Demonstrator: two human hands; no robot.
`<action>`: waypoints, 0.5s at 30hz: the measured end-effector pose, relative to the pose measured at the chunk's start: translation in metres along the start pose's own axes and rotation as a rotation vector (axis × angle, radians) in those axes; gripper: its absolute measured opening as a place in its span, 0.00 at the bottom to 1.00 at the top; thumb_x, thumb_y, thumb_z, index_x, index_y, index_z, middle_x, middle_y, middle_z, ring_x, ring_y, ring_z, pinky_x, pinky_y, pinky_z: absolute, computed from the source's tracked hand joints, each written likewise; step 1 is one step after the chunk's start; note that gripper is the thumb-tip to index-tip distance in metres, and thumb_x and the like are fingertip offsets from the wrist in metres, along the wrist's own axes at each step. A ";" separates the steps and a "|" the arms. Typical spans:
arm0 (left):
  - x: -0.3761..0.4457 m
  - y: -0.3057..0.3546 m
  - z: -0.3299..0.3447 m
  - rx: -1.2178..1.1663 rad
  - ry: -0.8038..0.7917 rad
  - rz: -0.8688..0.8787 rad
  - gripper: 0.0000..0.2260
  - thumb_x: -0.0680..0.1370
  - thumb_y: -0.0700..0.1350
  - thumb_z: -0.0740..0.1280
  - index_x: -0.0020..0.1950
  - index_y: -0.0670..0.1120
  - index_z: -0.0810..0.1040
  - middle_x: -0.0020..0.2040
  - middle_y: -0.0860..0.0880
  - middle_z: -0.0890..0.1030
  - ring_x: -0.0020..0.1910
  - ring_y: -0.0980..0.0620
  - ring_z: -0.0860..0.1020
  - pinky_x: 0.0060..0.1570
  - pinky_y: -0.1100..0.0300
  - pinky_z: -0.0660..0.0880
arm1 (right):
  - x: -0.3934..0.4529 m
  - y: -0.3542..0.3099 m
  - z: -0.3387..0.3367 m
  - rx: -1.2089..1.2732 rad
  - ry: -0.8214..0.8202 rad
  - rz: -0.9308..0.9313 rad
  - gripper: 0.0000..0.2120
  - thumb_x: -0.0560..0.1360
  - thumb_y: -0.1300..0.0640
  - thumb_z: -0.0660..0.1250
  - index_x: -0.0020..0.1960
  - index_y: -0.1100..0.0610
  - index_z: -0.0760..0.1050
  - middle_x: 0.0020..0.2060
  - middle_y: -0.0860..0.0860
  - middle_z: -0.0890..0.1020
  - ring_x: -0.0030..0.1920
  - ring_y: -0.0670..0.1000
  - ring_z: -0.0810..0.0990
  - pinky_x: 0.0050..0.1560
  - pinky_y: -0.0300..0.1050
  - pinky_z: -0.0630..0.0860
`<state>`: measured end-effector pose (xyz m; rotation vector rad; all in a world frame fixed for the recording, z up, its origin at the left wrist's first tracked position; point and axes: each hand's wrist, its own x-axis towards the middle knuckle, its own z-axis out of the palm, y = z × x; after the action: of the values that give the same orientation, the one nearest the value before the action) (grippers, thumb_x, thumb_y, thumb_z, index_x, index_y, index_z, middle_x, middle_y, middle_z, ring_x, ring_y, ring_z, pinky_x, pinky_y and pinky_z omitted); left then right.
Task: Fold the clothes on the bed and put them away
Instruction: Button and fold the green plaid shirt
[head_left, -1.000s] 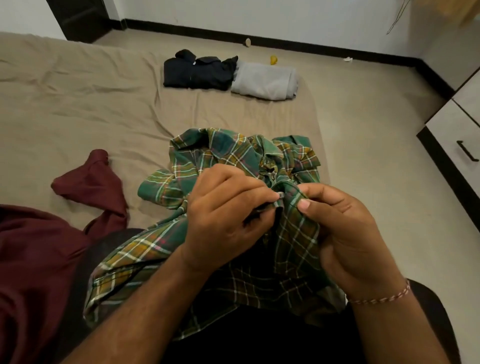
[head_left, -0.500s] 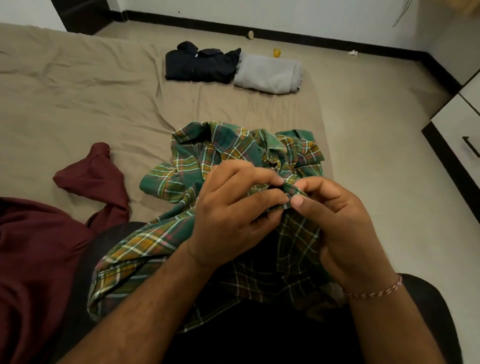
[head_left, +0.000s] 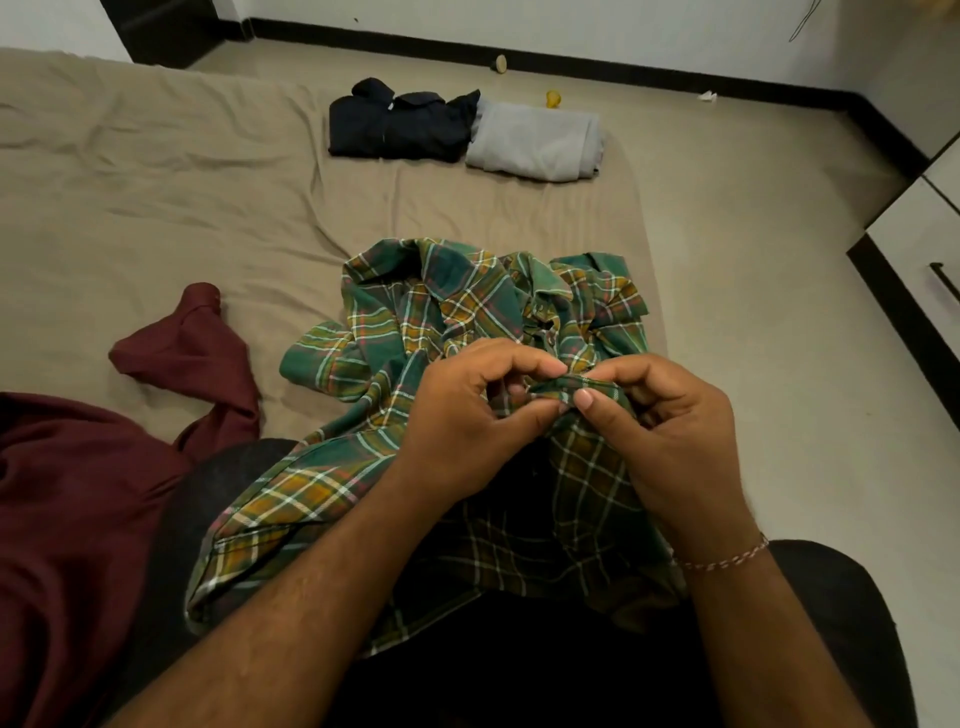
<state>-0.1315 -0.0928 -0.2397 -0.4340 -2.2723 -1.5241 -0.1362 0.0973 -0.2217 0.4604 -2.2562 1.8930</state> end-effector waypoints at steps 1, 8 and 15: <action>0.000 0.000 0.000 0.021 0.000 0.010 0.10 0.72 0.38 0.79 0.52 0.46 0.85 0.46 0.55 0.83 0.42 0.53 0.79 0.44 0.60 0.77 | -0.001 0.002 -0.001 -0.014 -0.003 -0.016 0.09 0.73 0.66 0.75 0.49 0.55 0.82 0.45 0.49 0.86 0.48 0.49 0.85 0.51 0.41 0.81; -0.003 0.005 0.001 0.219 0.135 0.247 0.05 0.73 0.36 0.77 0.45 0.40 0.83 0.44 0.48 0.84 0.45 0.50 0.81 0.47 0.52 0.77 | -0.006 0.007 0.006 -0.125 0.000 -0.251 0.07 0.73 0.70 0.76 0.49 0.64 0.81 0.52 0.54 0.85 0.56 0.51 0.85 0.57 0.50 0.82; -0.012 0.005 0.000 0.253 0.209 0.209 0.06 0.72 0.33 0.76 0.45 0.39 0.81 0.44 0.48 0.82 0.45 0.52 0.79 0.47 0.62 0.74 | -0.006 0.002 0.014 -0.380 0.008 -0.468 0.04 0.74 0.69 0.77 0.46 0.64 0.82 0.52 0.53 0.87 0.54 0.51 0.86 0.52 0.53 0.82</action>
<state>-0.1187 -0.0913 -0.2415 -0.4043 -2.1438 -1.1092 -0.1305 0.0850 -0.2284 0.8237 -2.1816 1.2095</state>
